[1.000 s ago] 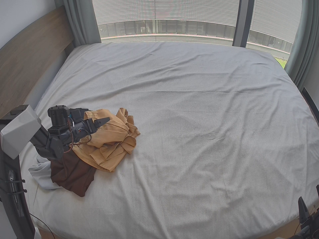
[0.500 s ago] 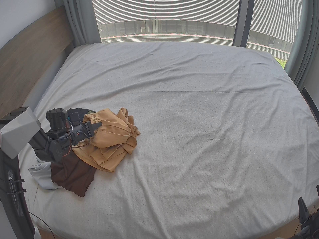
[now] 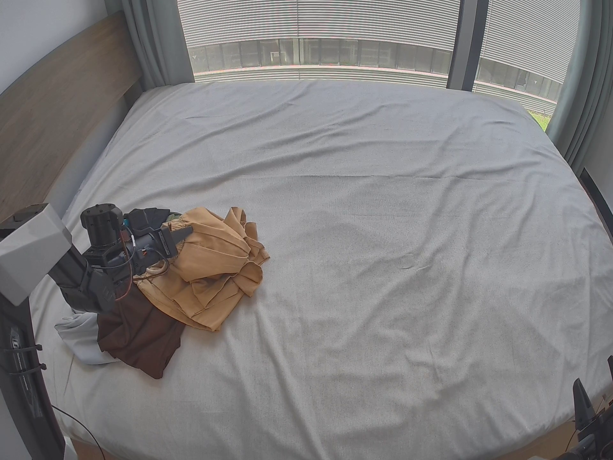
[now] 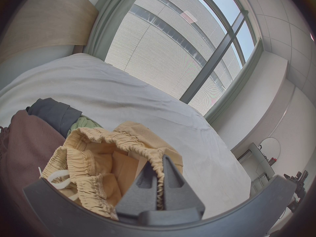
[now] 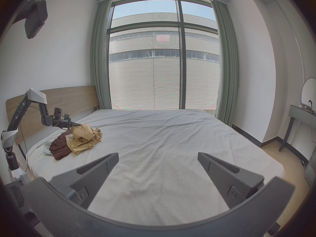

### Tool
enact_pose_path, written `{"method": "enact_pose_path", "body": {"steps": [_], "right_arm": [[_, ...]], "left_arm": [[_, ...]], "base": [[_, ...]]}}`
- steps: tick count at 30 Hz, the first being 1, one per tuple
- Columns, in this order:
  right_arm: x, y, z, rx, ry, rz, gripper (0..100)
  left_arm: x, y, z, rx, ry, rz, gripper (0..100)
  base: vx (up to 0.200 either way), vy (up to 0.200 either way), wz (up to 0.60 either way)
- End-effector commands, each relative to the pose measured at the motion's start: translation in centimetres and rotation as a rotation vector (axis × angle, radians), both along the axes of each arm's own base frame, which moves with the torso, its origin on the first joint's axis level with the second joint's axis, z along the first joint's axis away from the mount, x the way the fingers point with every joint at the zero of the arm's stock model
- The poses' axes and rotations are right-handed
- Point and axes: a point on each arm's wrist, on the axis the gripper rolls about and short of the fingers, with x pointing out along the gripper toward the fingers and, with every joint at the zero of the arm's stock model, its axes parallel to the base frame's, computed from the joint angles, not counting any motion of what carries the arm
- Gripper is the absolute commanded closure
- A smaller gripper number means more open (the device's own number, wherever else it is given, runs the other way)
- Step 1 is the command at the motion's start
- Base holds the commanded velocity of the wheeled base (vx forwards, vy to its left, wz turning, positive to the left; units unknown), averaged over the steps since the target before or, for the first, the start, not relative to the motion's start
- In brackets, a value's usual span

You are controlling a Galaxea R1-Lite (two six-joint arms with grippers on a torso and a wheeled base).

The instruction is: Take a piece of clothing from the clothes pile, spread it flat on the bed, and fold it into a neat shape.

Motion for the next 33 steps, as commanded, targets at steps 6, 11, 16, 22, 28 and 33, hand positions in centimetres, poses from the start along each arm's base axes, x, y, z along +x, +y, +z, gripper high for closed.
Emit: {"method": "enact_pose_path", "body": {"steps": [6,11,16,22,28,33], "right_arm": [[0.0,0.0,-0.5,0.0,0.0,0.0,0],[0.0,0.0,-0.5,0.0,0.0,-0.001,0],[0.0,0.0,-0.5,0.0,0.0,-0.001,0],[0.0,0.0,-0.5,0.0,0.0,-0.001,0],[0.0,0.0,-0.5,0.0,0.0,-0.001,0],[0.0,0.0,-0.5,0.0,0.0,-0.001,0]], "left_arm": [[-1.9,-0.2,2.7,-0.107,0.024,0.011,100],[-4.1,-0.7,5.9,-0.229,0.041,-0.011,100],[-5.0,-0.9,7.4,-0.297,0.051,-0.009,100],[-7.5,-1.2,8.3,-0.37,0.092,-0.02,100],[-8.4,-2.2,8.0,-0.433,0.131,-0.042,100],[-8.0,-2.3,9.2,-0.611,0.203,-0.038,100]], "base": [[0.0,0.0,0.0],[0.0,0.0,0.0],[0.0,0.0,0.0],[0.0,0.0,0.0],[0.0,0.0,0.0],[0.0,0.0,0.0]]}}
